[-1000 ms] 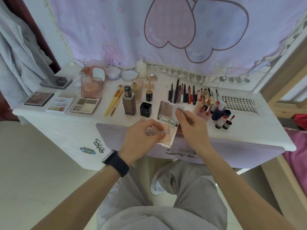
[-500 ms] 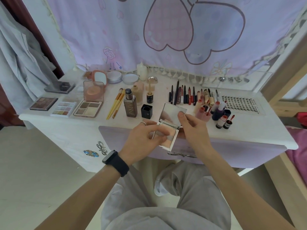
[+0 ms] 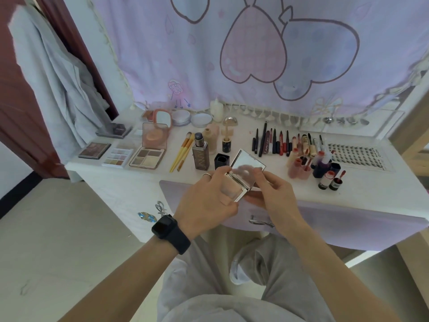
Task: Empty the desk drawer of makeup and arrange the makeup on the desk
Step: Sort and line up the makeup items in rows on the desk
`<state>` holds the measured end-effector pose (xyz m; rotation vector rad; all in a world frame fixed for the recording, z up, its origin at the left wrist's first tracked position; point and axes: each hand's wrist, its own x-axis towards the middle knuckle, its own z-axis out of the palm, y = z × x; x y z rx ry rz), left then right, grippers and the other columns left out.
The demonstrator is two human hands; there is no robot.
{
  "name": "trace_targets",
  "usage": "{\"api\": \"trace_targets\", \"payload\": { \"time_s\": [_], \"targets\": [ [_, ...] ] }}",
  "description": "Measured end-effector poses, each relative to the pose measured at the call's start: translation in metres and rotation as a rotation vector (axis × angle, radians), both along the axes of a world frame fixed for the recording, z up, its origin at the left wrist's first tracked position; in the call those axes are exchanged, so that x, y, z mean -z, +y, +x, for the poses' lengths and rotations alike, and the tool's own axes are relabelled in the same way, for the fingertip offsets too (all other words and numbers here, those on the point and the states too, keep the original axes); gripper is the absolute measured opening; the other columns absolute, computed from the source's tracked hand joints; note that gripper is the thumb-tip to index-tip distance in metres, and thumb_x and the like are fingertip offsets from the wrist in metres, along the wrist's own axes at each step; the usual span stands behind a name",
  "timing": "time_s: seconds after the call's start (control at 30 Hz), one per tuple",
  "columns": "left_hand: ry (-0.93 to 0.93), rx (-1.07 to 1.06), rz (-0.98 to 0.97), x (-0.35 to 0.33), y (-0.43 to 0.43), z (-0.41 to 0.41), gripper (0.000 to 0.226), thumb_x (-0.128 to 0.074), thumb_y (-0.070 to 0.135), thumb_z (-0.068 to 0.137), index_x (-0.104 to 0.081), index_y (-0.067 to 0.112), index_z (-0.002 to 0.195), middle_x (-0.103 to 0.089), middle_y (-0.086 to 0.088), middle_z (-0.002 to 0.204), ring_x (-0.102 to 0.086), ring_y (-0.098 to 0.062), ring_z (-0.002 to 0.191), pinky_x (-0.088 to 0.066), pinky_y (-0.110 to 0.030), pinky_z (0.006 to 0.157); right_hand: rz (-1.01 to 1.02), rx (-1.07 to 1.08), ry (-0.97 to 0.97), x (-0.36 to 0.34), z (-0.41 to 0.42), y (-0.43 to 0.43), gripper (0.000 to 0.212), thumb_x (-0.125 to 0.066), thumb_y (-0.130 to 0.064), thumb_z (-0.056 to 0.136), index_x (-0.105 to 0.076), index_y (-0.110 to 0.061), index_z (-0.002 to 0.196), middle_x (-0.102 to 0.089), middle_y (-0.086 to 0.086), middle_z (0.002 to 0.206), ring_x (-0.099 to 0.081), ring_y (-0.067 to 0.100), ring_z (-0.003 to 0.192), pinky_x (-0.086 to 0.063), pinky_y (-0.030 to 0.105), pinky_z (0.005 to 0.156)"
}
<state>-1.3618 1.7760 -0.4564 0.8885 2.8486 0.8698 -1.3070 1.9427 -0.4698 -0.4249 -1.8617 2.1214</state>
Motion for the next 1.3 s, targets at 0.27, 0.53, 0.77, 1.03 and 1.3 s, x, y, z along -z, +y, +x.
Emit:
{"api": "trace_targets", "payload": {
  "time_s": [0.27, 0.53, 0.77, 1.03, 1.3],
  "targets": [
    [-0.032, -0.011, 0.052, 0.005, -0.03, 0.009, 0.07, -0.07, 0.049, 0.066, -0.043, 0.048, 0.132, -0.061, 0.017, 0.123, -0.062, -0.01, 0.1, -0.053, -0.031, 0.086, -0.01, -0.078, -0.019, 0.006, 0.005, -0.017, 0.02, -0.064, -0.044, 0.094, -0.081, -0.034, 0.094, -0.08, 0.001, 0.095, -0.077, 0.022, 0.084, -0.063, 0.03, 0.073],
    [-0.323, -0.043, 0.397, 0.008, -0.054, 0.012, 0.051, -0.08, 0.034, 0.07, -0.059, 0.042, 0.116, -0.064, 0.025, 0.108, -0.07, -0.011, 0.082, -0.06, -0.028, 0.071, 0.067, -0.238, 0.056, -0.005, 0.002, -0.022, 0.03, -0.069, -0.04, 0.087, -0.076, -0.022, 0.111, -0.079, -0.002, 0.1, -0.077, 0.023, 0.082, -0.06, 0.025, 0.069],
    [-0.329, -0.114, 0.517, -0.011, -0.096, -0.001, 0.051, -0.077, 0.049, 0.065, -0.065, 0.041, 0.114, -0.065, 0.019, 0.12, -0.074, -0.019, 0.089, -0.057, -0.024, 0.067, 0.36, -0.104, 0.088, -0.001, -0.002, 0.003, 0.013, -0.063, -0.038, 0.098, -0.072, -0.033, 0.105, -0.076, -0.012, 0.097, -0.075, 0.014, 0.076, -0.062, 0.029, 0.069],
    [-0.255, -0.36, 0.332, -0.06, -0.161, -0.074, 0.048, -0.077, 0.055, 0.062, -0.068, 0.043, 0.107, -0.066, 0.029, 0.105, -0.073, -0.015, 0.082, -0.062, -0.037, 0.078, 0.985, 0.026, -0.068, 0.025, -0.033, 0.022, 0.019, -0.058, -0.034, 0.099, -0.068, -0.03, 0.115, -0.065, -0.025, 0.093, -0.06, -0.005, 0.079, -0.048, 0.024, 0.076],
    [-0.098, -0.537, 0.198, -0.083, -0.175, -0.158, 0.045, -0.075, 0.05, 0.081, -0.067, 0.03, 0.121, -0.067, 0.006, 0.122, -0.068, -0.017, 0.1, -0.054, -0.036, 0.095, 1.108, 0.091, -0.039, 0.036, -0.055, 0.021, 0.011, -0.06, -0.033, 0.097, -0.069, -0.035, 0.104, -0.064, -0.018, 0.082, -0.055, 0.002, 0.069, -0.042, 0.021, 0.056]
  ]
}}
